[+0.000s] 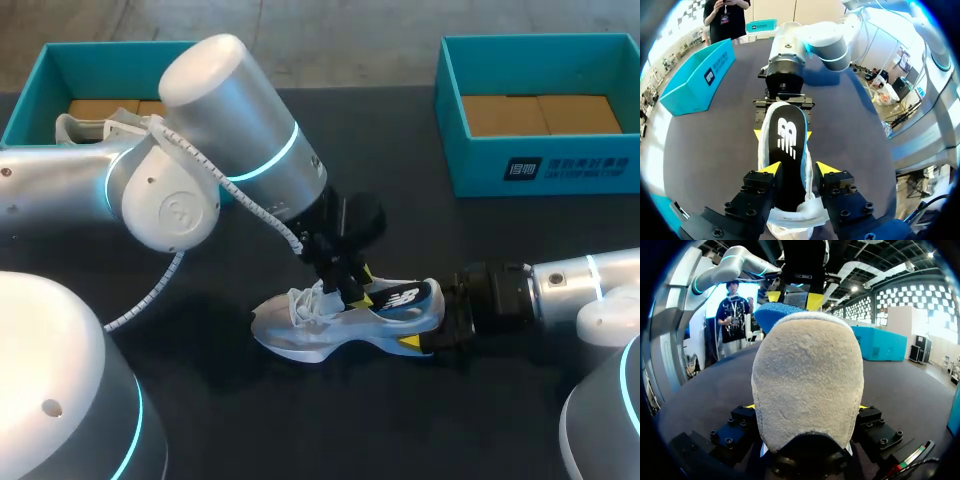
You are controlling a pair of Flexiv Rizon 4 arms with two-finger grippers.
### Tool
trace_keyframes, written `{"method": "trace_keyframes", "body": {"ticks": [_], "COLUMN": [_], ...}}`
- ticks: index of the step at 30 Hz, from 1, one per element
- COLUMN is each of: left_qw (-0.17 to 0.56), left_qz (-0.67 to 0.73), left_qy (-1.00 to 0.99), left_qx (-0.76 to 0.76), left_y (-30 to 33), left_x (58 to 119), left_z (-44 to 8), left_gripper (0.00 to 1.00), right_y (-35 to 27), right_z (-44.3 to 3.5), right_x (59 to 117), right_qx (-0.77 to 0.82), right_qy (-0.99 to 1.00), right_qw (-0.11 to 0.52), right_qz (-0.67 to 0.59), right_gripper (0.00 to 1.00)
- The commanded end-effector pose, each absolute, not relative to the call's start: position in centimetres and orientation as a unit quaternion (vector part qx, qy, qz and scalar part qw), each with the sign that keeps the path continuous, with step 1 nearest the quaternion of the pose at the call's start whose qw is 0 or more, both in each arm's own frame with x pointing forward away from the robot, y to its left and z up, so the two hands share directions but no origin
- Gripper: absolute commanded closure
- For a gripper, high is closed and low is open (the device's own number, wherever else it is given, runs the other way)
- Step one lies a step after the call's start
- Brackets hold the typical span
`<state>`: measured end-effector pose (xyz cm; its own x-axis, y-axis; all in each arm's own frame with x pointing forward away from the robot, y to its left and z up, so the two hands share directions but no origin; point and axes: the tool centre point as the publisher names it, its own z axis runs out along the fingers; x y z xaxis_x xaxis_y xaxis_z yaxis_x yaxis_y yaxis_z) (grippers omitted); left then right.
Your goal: Take the shoe out of the shoebox, open the shoe tongue, remove and reinsert the insole, then place the shoe into the shoebox
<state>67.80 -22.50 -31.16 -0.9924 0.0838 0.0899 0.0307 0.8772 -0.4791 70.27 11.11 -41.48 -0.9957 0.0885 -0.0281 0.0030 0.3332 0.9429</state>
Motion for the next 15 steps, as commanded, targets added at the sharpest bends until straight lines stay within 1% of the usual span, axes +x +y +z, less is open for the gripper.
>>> {"method": "trace_keyframes", "body": {"ticks": [1,15], "left_qw": [0.026,-0.064], "left_qz": [0.245,0.247], "left_qy": [-0.969,-0.967], "left_qx": [-0.025,-0.019], "left_y": [-22.4,-24.0], "left_x": [66.9,65.5], "left_z": [-30.7,-30.9], "left_gripper": [0.59,0.55], "right_y": [11.2,11.2], "right_z": [-41.5,-41.5], "right_x": [70.2,70.2], "right_qx": [0.029,0.029], "right_qy": [0.817,0.817], "right_qw": [0.037,0.037], "right_qz": [0.575,0.575], "right_gripper": [1.00,1.00]}}
